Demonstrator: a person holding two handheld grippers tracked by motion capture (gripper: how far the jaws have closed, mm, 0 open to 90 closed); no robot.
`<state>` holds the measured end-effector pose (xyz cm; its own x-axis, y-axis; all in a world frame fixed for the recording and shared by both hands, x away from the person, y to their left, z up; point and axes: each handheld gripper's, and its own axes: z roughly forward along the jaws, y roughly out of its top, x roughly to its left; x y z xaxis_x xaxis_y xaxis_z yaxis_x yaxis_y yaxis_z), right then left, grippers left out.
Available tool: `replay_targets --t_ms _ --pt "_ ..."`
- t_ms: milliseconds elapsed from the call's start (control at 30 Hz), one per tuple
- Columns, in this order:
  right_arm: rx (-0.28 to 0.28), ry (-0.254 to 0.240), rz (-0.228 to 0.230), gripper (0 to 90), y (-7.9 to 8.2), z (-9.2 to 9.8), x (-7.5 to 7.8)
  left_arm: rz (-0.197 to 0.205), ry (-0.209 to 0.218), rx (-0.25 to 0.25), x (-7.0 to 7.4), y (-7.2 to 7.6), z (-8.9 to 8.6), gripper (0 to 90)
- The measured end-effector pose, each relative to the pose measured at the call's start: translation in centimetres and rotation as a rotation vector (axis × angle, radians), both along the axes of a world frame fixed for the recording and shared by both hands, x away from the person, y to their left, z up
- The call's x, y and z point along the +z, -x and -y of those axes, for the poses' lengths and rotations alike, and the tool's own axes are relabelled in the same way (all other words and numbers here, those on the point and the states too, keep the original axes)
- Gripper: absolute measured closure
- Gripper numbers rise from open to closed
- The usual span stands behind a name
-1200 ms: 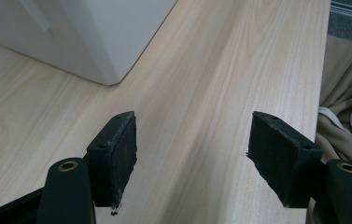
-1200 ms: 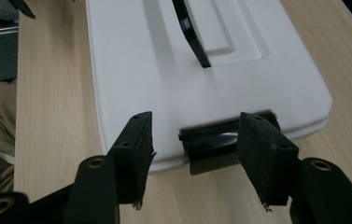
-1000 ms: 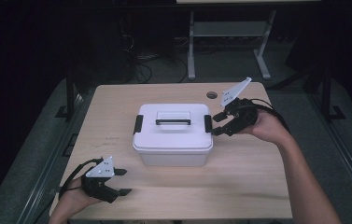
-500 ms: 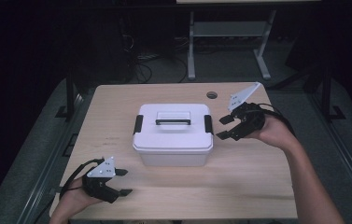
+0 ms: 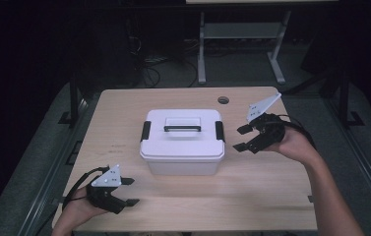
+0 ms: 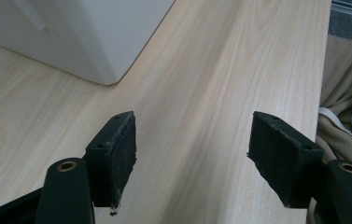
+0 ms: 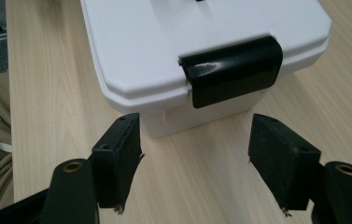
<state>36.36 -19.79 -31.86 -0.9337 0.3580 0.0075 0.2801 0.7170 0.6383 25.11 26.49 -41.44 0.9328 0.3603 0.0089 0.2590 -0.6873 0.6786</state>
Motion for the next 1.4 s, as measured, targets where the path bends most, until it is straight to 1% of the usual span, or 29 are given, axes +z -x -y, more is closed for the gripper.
replay_targets --t_ms 100,700,933,1400 --pt "-0.004 -0.002 0.004 33.4 0.2 0.3 -0.3 0.0 -0.003 -0.001 0.0 0.0 0.0 31.7" --pt "-0.055 -0.019 -0.02 31.6 1.9 3.0 -2.8 -0.002 -0.006 -0.004 0.0 0.0 0.1 31.6" --pt "-0.063 -0.017 -0.021 31.1 2.0 3.3 -3.2 0.0 -0.005 -0.001 0.0 0.0 0.0 31.5" --pt "-0.074 -0.012 -0.041 30.4 2.3 3.7 -4.3 -0.003 -0.01 -0.006 -0.1 0.0 0.2 31.5"
